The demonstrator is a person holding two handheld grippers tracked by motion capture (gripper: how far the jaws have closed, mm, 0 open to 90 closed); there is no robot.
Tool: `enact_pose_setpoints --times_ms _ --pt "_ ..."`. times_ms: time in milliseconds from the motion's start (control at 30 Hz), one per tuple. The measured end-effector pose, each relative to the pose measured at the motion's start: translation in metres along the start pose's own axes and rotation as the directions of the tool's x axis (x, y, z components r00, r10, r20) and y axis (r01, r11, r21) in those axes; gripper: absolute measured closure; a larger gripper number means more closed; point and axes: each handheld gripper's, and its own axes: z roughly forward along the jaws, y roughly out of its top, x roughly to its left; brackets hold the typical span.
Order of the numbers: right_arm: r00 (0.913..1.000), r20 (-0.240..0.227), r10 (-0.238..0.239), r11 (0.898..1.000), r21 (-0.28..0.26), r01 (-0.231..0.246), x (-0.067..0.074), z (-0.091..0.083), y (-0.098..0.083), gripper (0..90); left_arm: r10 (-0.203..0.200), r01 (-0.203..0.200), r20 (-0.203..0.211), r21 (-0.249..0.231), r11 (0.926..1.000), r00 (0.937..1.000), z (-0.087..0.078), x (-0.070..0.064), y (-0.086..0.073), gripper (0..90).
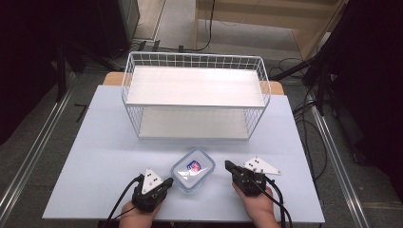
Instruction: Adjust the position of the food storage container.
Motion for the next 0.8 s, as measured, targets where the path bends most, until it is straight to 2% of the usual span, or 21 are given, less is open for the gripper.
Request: enact_pose_setpoints --times_ms 67,100,200,233,267,300,400,467,600,667,700,733,800 --pt "1.0 0.004 -0.002 1.0 0.001 0.002 -0.001 -0.002 -0.001 90.0 -0.002 0.002 -0.012 0.004 1.0 0.9999 0.008 0.003 0.008 90.0" --pt "1.0 0.008 0.004 1.0 0.005 -0.004 -0.004 -0.002 -0.003 90.0 -0.011 0.011 -0.01 0.016 0.9998 0.9999 0.021 0.008 0.019 90.0" --pt "0.9998 0.016 0.008 1.0 0.005 -0.008 -0.008 0.0 -0.003 90.0 -0.011 0.011 -0.016 0.025 0.9996 0.9998 0.029 0.011 0.026 90.0" --pt "0.9997 0.025 0.008 1.0 0.002 -0.008 -0.01 0.005 0.0 90.0 -0.025 0.025 -0.022 0.023 0.9994 0.9994 0.028 0.014 0.029 90.0" --pt "0.9997 0.025 0.008 1.0 0.002 -0.008 -0.01 0.005 0.0 90.0 -0.025 0.025 -0.022 0.023 0.9994 0.9994 0.028 0.014 0.029 90.0" --pt "0.9997 0.024 0.002 1.0 0.007 -0.002 -0.01 0.012 0.002 90.0 -0.02 0.021 -0.023 0.015 0.9997 0.9995 0.025 0.017 0.028 90.0" --pt "0.9991 0.036 -0.022 1.0 0.017 0.022 -0.009 0.02 0.003 90.0 -0.013 0.014 -0.027 0.007 0.9999 0.9995 0.008 0.026 0.023 90.0" --pt "0.9992 0.036 -0.019 1.0 0.023 0.018 -0.011 0.028 0.004 90.0 -0.01 0.01 -0.026 0.008 0.9999 0.9996 -0.002 0.032 0.017 89.8" --pt "0.9984 0.007 -0.056 0.998 0.038 0.056 -0.005 0.03 0.003 90.0 -0.021 0.021 -0.007 -0.001 0.9998 0.9998 -0.017 0.044 0.006 88.0" --pt "0.9966 -0.031 -0.077 0.996 0.051 0.078 0.004 0.023 -0.001 90.0 -0.03 0.03 0.005 -0.01 0.9995 0.9995 -0.017 0.047 0.003 88.0" --pt "0.9936 -0.077 -0.083 0.994 0.063 0.088 0.016 0.015 -0.008 90.0 -0.04 0.041 0.018 -0.014 0.9991 0.999 -0.014 0.051 0.0 88.3" --pt "0.9936 -0.077 -0.083 0.994 0.063 0.088 0.016 0.015 -0.008 90.0 -0.04 0.041 0.018 -0.014 0.9991 0.999 -0.014 0.051 0.0 88.3" --pt "0.9873 -0.122 -0.102 0.991 0.079 0.112 0.029 0.009 -0.014 90.0 -0.052 0.052 0.024 -0.005 0.9987 0.9984 -0.009 0.052 0.0 88.3"
